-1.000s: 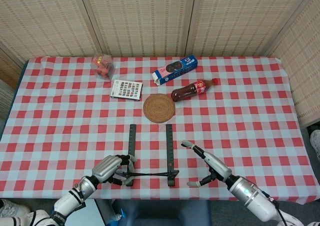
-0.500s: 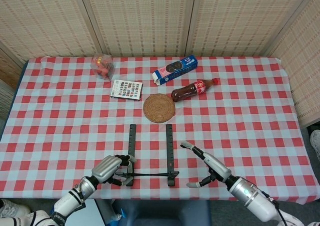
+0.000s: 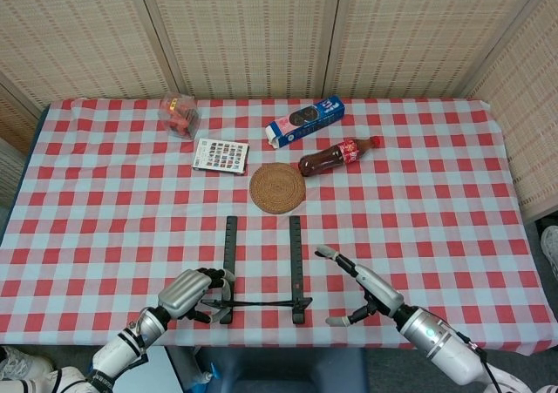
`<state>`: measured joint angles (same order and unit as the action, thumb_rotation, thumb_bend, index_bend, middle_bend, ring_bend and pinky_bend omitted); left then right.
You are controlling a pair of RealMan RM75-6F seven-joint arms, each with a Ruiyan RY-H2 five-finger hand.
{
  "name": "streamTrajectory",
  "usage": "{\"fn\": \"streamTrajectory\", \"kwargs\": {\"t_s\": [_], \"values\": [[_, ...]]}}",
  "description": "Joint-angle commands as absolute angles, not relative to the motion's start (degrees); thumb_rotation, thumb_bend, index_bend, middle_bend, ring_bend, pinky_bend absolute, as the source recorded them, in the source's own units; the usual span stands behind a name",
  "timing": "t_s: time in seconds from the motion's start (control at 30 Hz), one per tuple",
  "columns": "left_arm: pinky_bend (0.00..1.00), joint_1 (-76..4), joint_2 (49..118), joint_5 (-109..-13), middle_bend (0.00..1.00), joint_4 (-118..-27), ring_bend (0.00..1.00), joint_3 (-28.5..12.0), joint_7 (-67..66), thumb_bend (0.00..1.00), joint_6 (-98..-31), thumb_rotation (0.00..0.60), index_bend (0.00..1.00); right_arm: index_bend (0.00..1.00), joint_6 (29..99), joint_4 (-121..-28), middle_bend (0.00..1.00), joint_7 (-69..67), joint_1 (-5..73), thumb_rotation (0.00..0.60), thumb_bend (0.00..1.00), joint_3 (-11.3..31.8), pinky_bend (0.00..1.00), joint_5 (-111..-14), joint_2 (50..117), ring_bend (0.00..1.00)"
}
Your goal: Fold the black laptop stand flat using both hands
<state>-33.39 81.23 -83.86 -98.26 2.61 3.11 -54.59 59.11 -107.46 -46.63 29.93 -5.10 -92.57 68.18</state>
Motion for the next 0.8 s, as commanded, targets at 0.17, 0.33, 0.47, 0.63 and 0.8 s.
{"fn": "streamTrajectory", "kwargs": {"t_s": [0.17,0.33,0.47,0.63,0.8], "values": [[0.31,-33.23,81.36,-83.92,0.26,-98.24,0.28,2.76,1.95,0.35,-54.7,0.423,0.5,0.0,59.23,-107.36,0.07,-47.05,29.91,0.6,0.02,-5.15,0.0,-92.88,68.17,0.0],[0.31,-33.21,81.52,-84.03,0.26,-98.08,0.28,2.87,1.2,0.35,-54.63,0.471,0.52,0.0,59.13,-107.27,0.07,-47.16,29.87,0.6,0.02,-5.35,0.0,-93.04,68.23,0.0],[0.31,-33.14,81.64,-83.9,0.26,-98.08,0.28,2.81,1.17,0.35,-54.65,0.485,0.53,0.0,58.73,-107.16,0.07,-47.23,29.85,0.6,0.02,-5.79,0.0,-93.2,68.4,0.0],[0.31,-33.11,81.69,-83.86,0.26,-98.09,0.28,2.67,1.51,0.36,-54.66,0.546,0.54,0.0,58.53,-107.07,0.07,-45.88,29.72,0.6,0.02,-5.92,0.0,-92.86,68.48,0.0],[0.31,-33.04,81.75,-83.76,0.26,-97.96,0.28,2.55,1.29,0.36,-54.77,0.578,0.56,0.0,57.32,-107.54,0.07,-39.89,29.63,0.6,0.09,-5.55,0.0,-90.52,68.68,0.0]]}}
